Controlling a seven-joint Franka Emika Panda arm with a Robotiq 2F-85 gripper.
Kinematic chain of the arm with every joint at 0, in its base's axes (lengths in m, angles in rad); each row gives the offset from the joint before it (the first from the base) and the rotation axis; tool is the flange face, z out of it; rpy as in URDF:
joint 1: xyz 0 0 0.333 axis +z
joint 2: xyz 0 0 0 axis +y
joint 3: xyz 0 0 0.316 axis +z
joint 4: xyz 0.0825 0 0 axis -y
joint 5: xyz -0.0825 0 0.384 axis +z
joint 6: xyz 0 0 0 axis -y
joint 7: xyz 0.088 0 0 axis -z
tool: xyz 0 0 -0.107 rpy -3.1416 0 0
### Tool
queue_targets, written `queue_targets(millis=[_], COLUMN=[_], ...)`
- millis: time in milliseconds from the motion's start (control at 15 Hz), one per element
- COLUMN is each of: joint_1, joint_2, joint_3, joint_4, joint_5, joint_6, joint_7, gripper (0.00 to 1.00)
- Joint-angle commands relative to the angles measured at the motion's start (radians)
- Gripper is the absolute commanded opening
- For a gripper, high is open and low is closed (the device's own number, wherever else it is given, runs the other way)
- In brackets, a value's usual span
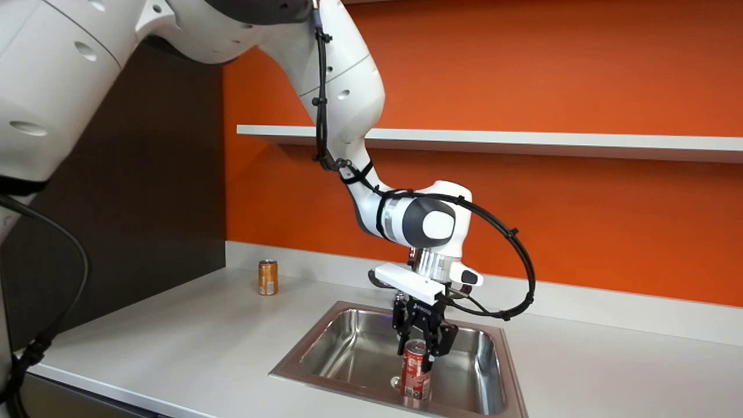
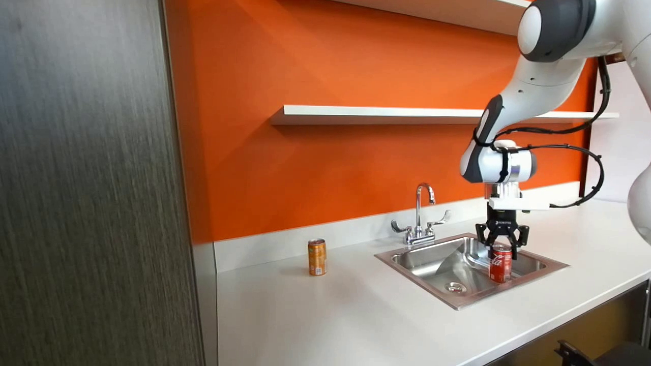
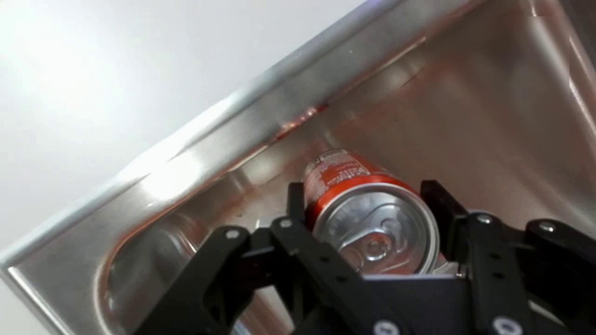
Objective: Remove the red can from the sink and put it on the counter
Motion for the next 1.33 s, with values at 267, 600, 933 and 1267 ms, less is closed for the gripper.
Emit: queue_targets(millis=[267, 600, 933, 1267], joint_1=[0.088, 0.154, 0.229, 0.291], joint_2=[-0.270, -0.409, -0.521, -0.586], joint_3=[-0.042, -0.023, 0.025, 0.090], joint_4=[-0.178, -0.239, -0.287, -0.324], joint_5=[-0.129, -0.218, -0.272, -0.266], joint_6=[-0.081, -0.135, -0.185, -0.210], joint_7=[0.060, 0.118, 0.161, 0.162], gripper=[0.38, 0.38, 0.38, 0.38])
